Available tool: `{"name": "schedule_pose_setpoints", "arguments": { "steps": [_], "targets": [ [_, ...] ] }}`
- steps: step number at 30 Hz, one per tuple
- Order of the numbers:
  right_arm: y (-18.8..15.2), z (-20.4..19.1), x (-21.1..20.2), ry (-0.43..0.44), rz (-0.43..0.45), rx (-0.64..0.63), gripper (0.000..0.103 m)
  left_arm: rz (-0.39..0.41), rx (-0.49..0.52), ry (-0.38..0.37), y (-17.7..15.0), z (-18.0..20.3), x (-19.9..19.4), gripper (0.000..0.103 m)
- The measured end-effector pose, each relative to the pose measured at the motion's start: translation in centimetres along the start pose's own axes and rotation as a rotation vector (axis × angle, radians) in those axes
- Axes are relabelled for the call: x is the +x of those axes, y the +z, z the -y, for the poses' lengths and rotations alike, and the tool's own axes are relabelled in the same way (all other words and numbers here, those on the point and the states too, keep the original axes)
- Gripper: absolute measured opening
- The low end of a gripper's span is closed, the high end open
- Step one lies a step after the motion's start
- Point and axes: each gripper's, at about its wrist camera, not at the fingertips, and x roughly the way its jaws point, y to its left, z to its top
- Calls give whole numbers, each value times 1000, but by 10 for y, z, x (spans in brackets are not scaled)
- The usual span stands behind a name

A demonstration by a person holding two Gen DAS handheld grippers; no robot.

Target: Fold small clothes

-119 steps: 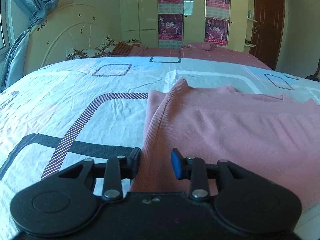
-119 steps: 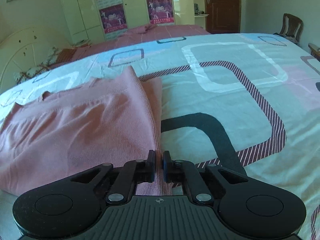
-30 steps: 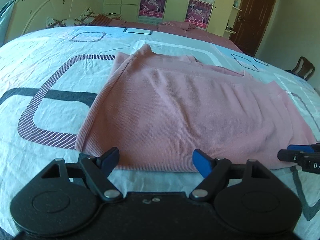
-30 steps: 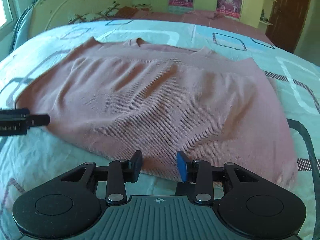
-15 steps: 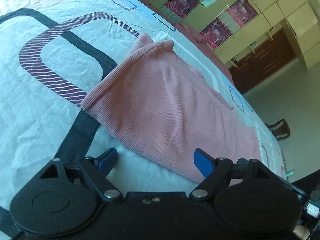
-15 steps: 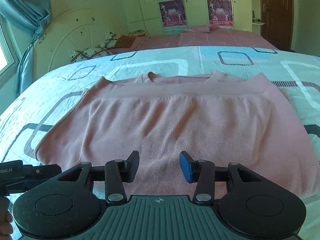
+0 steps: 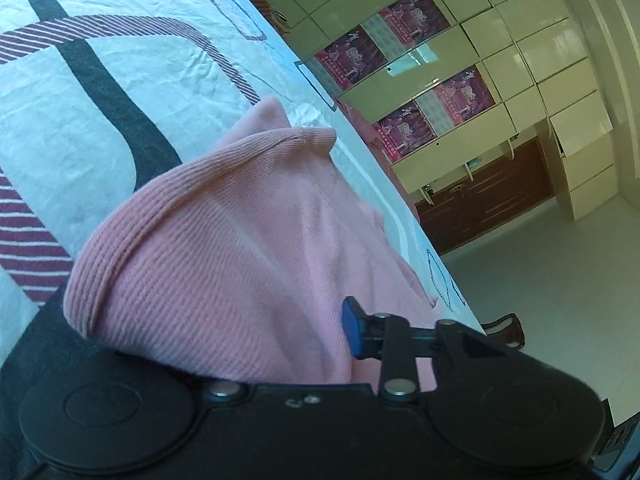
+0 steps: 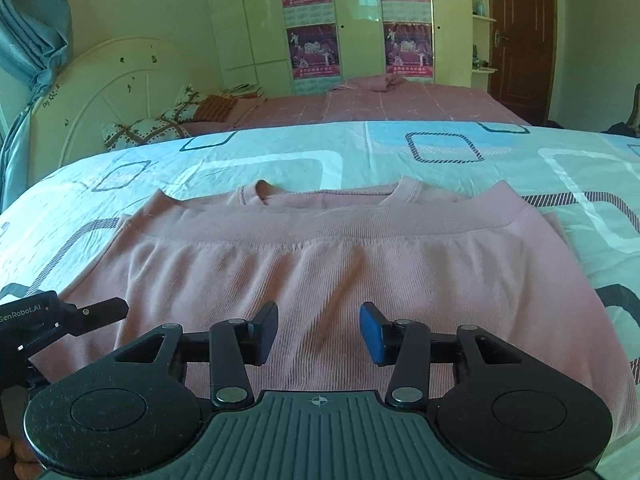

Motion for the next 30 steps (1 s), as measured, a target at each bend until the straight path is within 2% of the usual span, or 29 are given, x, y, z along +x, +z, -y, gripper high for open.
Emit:
{"name": "schedule_pose_setpoints", "arguments": {
  "steps": [1, 4, 6, 9, 11, 13, 17, 20, 24, 27, 30],
  "targets": [
    [-1, -1, 4, -8, -9, -5, 45, 0, -9, -3, 1, -2, 1, 19],
    [-15, -6, 26, -27, -90, -64, 45, -4, -16, -13, 1, -6, -1, 16],
    [-21, -11, 28, -45, -65, -116, 45, -6, -13, -19, 2, -6, -2, 16],
    [-16, -10, 23, -52, -39, -84, 45, 3, -26, -18, 2, -7, -2, 16],
    [-25, -11, 31, -62, -61, -115, 45, 15, -43, -15, 2, -8, -3, 16],
    [-28, -13, 32, -68, -45, -144, 45, 36, -75, -11, 0, -10, -6, 14],
    [-26, -9, 33, -42, -47, -145, 46, 70, -87, 15, -1, -3, -8, 11],
    [-22, -3, 31, -7, -50, -131, 47, 99, -20, 37, 0, 16, -12, 10],
    [-15, 10, 25, 44, -41, -88, 49, 128, 138, 61, 0, 59, -18, 9],
    [-10, 27, 12, 67, -7, -46, 51, 137, 290, 50, -7, 103, -18, 9],
    [-4, 51, -2, 72, 21, -2, 52, 111, 456, 15, -26, 150, -7, 10]
  ]
}}
